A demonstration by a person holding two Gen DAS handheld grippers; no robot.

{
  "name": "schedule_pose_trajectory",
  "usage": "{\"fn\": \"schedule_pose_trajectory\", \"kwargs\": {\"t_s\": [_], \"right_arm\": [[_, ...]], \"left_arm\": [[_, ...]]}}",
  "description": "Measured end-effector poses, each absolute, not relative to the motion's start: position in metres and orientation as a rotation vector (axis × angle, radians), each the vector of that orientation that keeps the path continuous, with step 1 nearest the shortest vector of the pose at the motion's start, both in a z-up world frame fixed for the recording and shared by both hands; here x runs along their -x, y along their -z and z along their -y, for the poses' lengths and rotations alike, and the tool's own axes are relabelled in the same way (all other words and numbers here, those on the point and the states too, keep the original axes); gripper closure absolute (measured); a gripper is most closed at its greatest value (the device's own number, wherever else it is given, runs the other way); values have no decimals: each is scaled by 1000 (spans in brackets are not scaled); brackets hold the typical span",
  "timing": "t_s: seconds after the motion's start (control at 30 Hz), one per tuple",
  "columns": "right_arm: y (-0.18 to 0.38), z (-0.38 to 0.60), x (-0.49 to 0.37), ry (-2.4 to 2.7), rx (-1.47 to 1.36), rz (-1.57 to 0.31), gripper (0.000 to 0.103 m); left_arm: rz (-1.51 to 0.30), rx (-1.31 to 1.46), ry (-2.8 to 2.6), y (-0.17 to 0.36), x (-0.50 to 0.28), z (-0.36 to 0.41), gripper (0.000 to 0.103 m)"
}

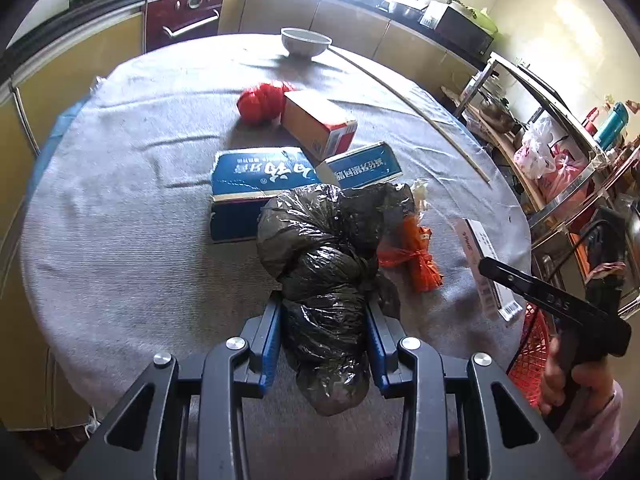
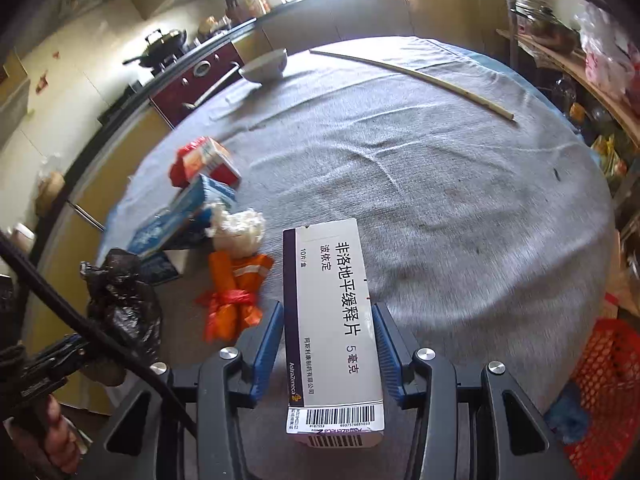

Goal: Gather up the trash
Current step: 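Lift the black bag and medicine box and carry both toward the red basket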

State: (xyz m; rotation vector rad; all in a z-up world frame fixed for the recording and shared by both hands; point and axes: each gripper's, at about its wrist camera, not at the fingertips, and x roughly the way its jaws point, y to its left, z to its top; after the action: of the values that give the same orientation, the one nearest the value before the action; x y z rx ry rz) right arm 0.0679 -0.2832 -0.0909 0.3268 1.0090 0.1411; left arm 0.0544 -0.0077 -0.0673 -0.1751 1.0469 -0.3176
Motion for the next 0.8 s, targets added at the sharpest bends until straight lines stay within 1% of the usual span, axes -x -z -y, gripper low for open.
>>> {"fn": "schedule_pose_trajectory", "kwargs": {"t_s": [0.2, 0.5, 0.8], "right_arm": [[80, 279, -45, -193, -389, -978, 55], [69, 266, -17, -239, -398, -936, 55], [48, 277, 12, -257, -431, -865, 55]], "left_arm": [[-1018, 139, 301, 58, -36, 15, 64], [-970, 80, 271, 39, -6, 24, 64], [-941, 40, 264, 25, 16, 37, 64]]}}
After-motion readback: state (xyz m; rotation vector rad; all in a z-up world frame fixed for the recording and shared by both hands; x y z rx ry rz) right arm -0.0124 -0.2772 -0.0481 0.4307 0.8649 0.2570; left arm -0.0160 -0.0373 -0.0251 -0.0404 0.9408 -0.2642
